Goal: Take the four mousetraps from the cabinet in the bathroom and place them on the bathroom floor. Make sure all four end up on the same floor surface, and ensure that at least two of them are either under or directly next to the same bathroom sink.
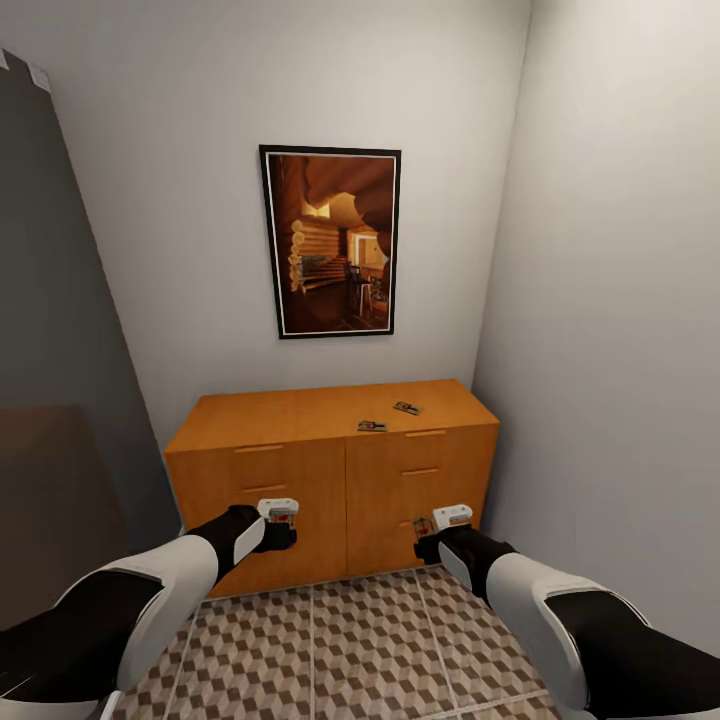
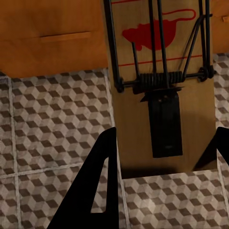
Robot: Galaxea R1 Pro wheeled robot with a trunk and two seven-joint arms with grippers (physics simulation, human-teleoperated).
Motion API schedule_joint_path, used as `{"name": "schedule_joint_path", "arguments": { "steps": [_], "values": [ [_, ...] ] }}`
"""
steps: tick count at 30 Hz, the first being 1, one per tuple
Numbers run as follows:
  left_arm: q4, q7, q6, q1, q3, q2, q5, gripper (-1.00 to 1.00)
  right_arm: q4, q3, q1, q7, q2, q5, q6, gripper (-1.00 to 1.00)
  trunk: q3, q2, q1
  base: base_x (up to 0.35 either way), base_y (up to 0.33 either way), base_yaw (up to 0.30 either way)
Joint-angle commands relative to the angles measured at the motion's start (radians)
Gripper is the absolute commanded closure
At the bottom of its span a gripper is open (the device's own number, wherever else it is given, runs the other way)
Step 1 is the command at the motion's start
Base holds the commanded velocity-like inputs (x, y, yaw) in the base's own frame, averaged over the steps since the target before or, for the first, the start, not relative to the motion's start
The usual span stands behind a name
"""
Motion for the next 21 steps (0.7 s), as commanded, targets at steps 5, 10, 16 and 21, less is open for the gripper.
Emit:
{"name": "schedule_joint_path", "arguments": {
  "steps": [5, 10, 16, 21],
  "values": [
    [-0.002, 0.008, 0.004, -0.001, -0.007, -0.002, 0.009, 1.0, 0.0, 0.006, -0.001, -0.002, -0.003, 0.007, 0.006, 1.0, -0.002, -0.001, 0.0, -0.02, 0.0, 0.0],
    [-0.002, 0.009, 0.004, -0.001, -0.007, -0.002, 0.018, 1.0, -0.001, 0.006, -0.001, 0.001, -0.004, 0.011, 0.006, 1.0, -0.002, -0.001, 0.0, -0.233, 0.0, 0.0],
    [-0.002, 0.011, 0.008, -0.001, -0.007, -0.002, 0.02, 1.0, -0.001, 0.006, -0.001, 0.002, -0.004, 0.01, 0.008, 1.0, -0.002, -0.001, 0.0, -0.325, 0.0, 0.0],
    [-0.002, 0.011, 0.01, -0.001, -0.006, -0.003, 0.02, 1.0, -0.001, 0.007, -0.001, 0.002, -0.004, 0.01, 0.008, 1.0, -0.002, -0.001, 0.0, -0.338, 0.027, 0.0]
  ]
}}
